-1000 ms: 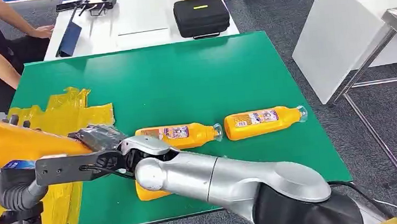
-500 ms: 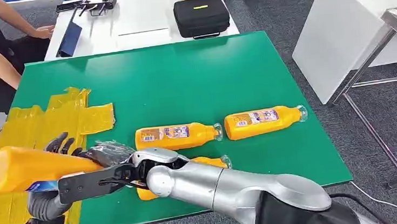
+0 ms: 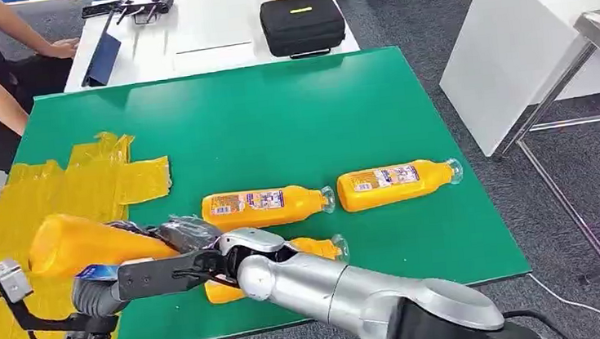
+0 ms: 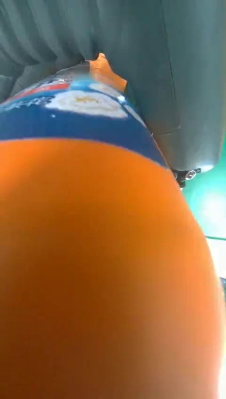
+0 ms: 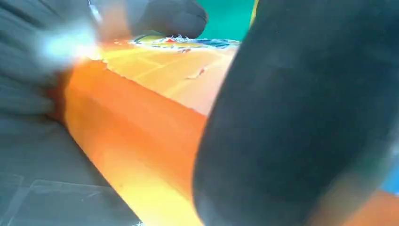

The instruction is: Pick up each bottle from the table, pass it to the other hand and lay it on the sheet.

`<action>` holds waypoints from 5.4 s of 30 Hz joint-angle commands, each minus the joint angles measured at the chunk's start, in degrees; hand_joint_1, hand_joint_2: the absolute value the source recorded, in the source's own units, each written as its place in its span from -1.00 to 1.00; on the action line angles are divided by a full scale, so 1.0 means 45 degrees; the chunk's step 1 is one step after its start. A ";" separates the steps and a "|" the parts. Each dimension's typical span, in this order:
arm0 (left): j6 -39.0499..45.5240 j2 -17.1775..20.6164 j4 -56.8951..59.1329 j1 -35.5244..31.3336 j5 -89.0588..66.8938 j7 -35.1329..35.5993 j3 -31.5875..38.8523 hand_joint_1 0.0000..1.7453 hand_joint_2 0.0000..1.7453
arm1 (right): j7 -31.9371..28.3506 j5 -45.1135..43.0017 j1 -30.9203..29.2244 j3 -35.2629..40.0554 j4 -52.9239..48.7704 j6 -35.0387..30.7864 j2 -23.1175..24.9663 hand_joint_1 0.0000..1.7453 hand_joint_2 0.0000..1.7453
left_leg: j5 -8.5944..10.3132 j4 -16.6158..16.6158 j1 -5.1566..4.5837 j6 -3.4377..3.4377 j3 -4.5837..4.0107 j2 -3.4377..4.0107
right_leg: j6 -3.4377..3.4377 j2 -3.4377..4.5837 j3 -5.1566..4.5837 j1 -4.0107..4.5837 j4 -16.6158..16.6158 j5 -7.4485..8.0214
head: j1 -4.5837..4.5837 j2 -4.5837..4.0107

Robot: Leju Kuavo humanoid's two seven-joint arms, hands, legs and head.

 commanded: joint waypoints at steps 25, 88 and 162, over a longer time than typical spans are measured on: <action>-0.0890 0.0798 -0.2057 0.5858 -0.0864 -0.1045 0.6435 1.00 1.00 | -0.2112 0.1254 -0.0134 -0.4667 -0.0099 -0.0581 -0.1433 -1.00 -1.00 | -0.0037 0.0011 0.0008 -0.0014 0.0047 0.0065 | -0.0020 0.0049 0.0053 0.0013 0.0006 -0.0016 | 0.0000 0.0000; 0.5342 -0.6765 0.9983 0.1587 -3.1888 0.4646 1.0530 1.00 1.00 | -0.0697 0.3874 0.5738 -1.0450 -1.1920 0.1901 -0.6459 -1.00 -1.00 | 0.0010 -0.0037 -0.0018 -0.0005 0.0050 -0.0097 | 0.0018 -0.0085 0.0105 -0.0006 -0.0090 0.0034 | -0.0010 0.0000; -0.0017 -0.8078 -0.1005 0.2097 -1.3323 0.2921 1.1495 -1.00 -1.00 | 0.1680 1.0802 0.5762 -0.8114 -0.7707 0.4168 -0.5750 -1.00 1.00 | 0.0025 -0.0012 -0.0003 0.0000 0.0037 -0.0085 | 0.0050 -0.0080 0.0110 0.0010 -0.0058 0.0038 | -0.0005 0.0000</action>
